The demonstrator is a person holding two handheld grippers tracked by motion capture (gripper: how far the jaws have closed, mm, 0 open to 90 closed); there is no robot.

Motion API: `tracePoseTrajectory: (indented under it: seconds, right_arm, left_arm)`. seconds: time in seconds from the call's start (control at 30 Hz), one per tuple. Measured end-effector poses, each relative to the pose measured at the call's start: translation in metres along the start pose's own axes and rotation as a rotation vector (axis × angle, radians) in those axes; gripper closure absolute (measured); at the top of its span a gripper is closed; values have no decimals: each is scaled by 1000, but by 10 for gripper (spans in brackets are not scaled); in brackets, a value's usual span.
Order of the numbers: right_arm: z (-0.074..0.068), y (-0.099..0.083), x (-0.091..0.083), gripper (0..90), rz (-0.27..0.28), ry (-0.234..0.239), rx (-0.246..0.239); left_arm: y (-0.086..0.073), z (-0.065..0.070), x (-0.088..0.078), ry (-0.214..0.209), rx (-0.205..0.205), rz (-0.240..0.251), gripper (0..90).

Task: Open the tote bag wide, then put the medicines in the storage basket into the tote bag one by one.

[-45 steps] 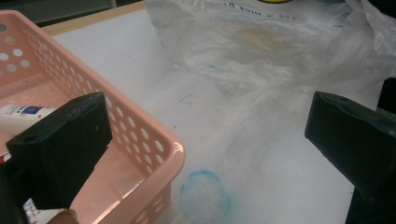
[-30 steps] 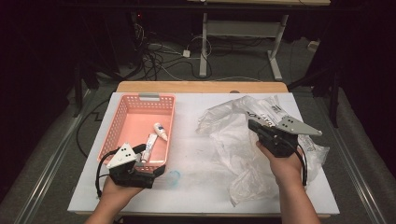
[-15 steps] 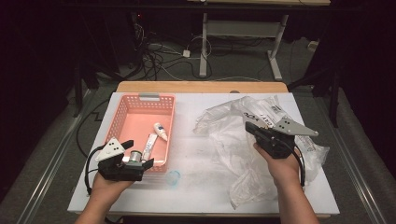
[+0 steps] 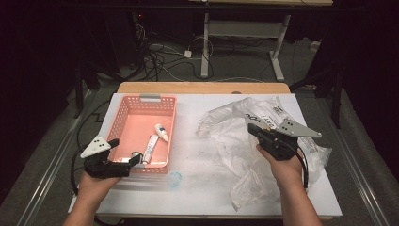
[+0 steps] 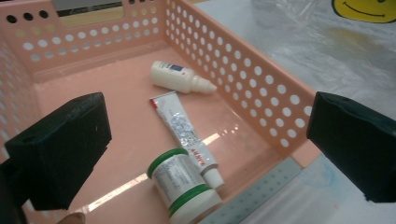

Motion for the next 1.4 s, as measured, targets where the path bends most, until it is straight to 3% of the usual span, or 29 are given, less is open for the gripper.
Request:
tracePoseTrajectory:
  seconds: [0.4, 0.7, 0.87, 1.23, 1.4]
  right_arm:
    - [2, -1, 4, 900, -12, -5, 0]
    - [2, 1, 6, 900, -11, 0, -3]
    - [5, -2, 5, 900, -9, -2, 8]
    - [6, 0, 1, 900, 11, 2, 8]
    - [6, -1, 1, 900, 7, 6, 8]
  left_arm:
    - [-2, -10, 2, 6, -42, -3, 0]
    - [18, -4, 5, -28, -66, 28, 0]
    - [30, -6, 14, -28, -63, -10, 0]
    - [54, -6, 30, -25, -60, -39, 0]
    - [55, -8, 42, -40, -66, -115, 0]
Point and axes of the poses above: each handheld gripper's, and its own axes: x roughly forward along the jaws, y roughly out of its top, z roughly to its right, the point moved 7 cm from there along x, roughly forward along the jaws, and after that the axes turned 13 degrees about -z, right-handed, at the moved point
